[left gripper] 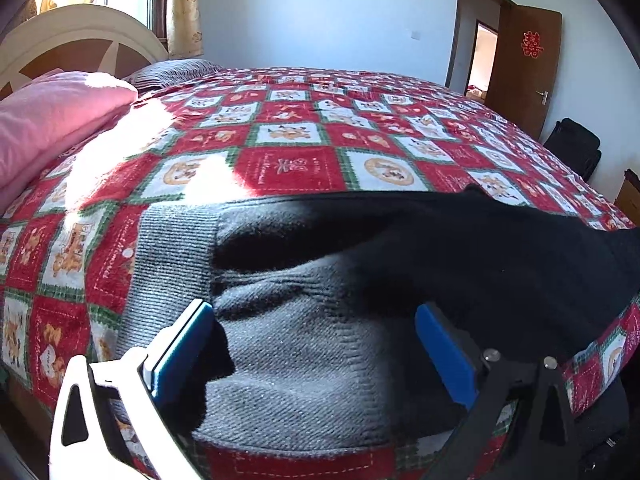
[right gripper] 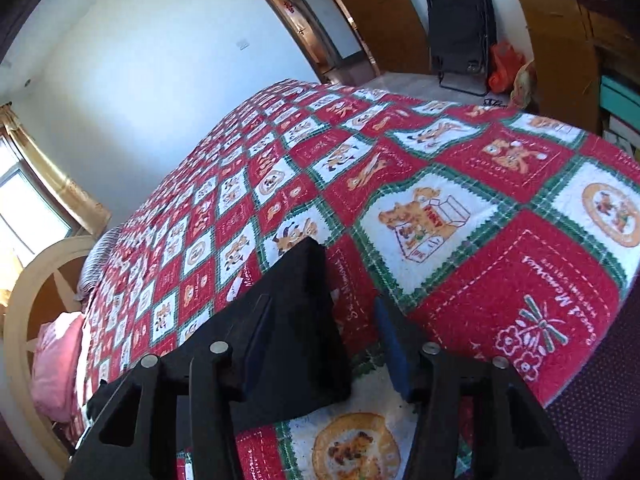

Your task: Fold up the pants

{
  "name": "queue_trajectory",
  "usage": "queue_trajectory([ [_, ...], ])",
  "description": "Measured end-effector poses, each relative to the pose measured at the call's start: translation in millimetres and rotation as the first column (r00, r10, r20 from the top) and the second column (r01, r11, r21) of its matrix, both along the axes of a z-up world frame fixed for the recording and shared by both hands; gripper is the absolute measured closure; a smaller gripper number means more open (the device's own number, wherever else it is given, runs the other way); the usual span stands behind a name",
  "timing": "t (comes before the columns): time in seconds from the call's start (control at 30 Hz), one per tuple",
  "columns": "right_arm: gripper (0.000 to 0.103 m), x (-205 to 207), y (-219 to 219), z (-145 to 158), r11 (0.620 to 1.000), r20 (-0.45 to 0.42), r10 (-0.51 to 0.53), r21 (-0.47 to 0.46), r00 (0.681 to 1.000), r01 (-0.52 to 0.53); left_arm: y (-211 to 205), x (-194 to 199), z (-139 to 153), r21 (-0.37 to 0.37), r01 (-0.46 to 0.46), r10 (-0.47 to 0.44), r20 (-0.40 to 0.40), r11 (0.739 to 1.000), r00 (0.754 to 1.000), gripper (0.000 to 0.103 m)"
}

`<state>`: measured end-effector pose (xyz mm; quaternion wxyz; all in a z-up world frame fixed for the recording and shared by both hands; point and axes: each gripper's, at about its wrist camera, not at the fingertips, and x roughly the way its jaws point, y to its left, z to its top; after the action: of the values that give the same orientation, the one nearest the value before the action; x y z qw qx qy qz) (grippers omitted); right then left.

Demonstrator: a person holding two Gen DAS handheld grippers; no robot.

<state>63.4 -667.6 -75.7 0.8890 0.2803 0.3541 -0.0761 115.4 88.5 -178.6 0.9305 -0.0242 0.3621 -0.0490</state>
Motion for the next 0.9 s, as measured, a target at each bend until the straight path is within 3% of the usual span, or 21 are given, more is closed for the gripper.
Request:
queue_trajectory([
  [0.1,0.063,2,3,1,0.998,0.016,0.048,0.05,0.999,-0.049,-2,-1,-2,0.024,0.001,-0.001,0.006,1.0,1.0,0.0],
  [0.23,0.064,8,13,-6,0.995,-0.07,0.096,0.029,0.993,-0.094,-4,-2,-4,0.044,0.01,-0.01,0.011,0.999,1.0,0.0],
  [0.53,0.067,5,4,-15,0.989,-0.048,0.127,0.083,0.991,-0.122,-3,-4,-4,0.048,0.024,-0.024,0.013,0.999,1.0,0.0],
  [0.63,0.08,6,5,-16,0.993,-0.054,0.108,0.054,0.993,-0.105,-4,-5,-6,0.056,0.025,-0.026,0.016,0.998,1.0,0.0],
  [0.77,0.094,1,-1,-19,0.989,0.005,0.106,0.104,0.994,-0.106,-4,-4,-6,0.059,0.027,-0.028,0.018,0.998,0.999,0.0],
  [0.9,0.095,-1,2,-14,0.99,0.03,0.087,0.111,0.996,-0.09,-5,-4,-6,0.06,0.03,-0.031,0.018,0.998,0.999,0.0],
])
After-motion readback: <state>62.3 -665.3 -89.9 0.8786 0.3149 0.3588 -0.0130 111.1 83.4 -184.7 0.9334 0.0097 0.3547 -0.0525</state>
